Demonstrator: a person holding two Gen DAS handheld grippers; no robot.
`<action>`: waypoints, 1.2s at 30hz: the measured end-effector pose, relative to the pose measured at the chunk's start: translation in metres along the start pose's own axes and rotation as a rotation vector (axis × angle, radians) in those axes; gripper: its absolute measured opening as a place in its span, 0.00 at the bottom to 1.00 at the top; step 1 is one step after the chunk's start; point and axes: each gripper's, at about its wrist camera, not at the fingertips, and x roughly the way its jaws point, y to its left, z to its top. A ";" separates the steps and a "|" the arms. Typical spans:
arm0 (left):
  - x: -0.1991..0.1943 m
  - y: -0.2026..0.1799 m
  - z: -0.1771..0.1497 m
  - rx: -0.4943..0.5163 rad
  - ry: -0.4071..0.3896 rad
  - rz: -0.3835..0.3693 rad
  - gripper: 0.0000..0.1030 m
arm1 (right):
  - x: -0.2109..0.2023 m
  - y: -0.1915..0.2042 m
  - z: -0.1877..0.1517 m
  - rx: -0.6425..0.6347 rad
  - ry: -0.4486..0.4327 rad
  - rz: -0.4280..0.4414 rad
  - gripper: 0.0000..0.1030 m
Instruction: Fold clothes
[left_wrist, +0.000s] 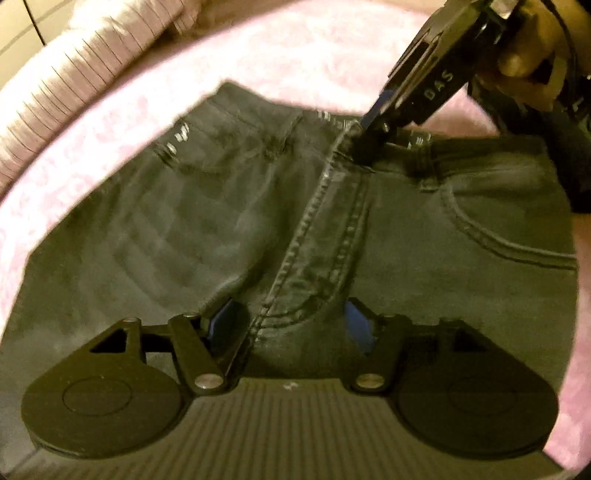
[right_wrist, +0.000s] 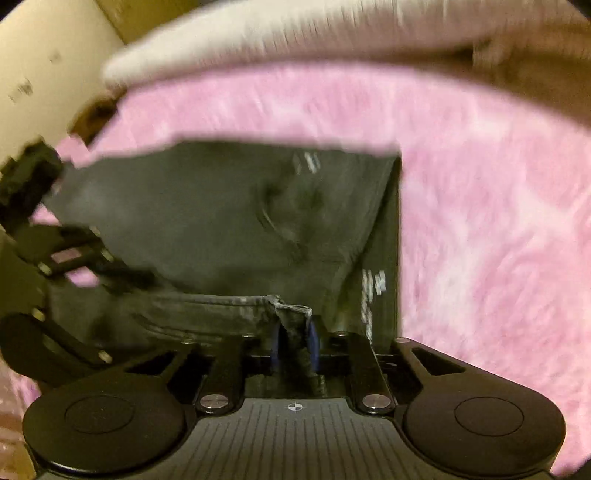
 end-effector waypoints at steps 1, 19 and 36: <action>0.001 0.001 0.000 0.005 0.001 -0.002 0.64 | 0.002 -0.006 -0.001 0.028 -0.001 0.011 0.25; -0.004 -0.001 0.016 0.027 -0.084 -0.001 0.64 | -0.017 -0.032 0.021 0.054 -0.090 0.187 0.15; -0.064 -0.018 -0.073 -0.220 0.059 0.097 0.62 | -0.046 0.030 -0.016 -0.017 -0.154 -0.157 0.35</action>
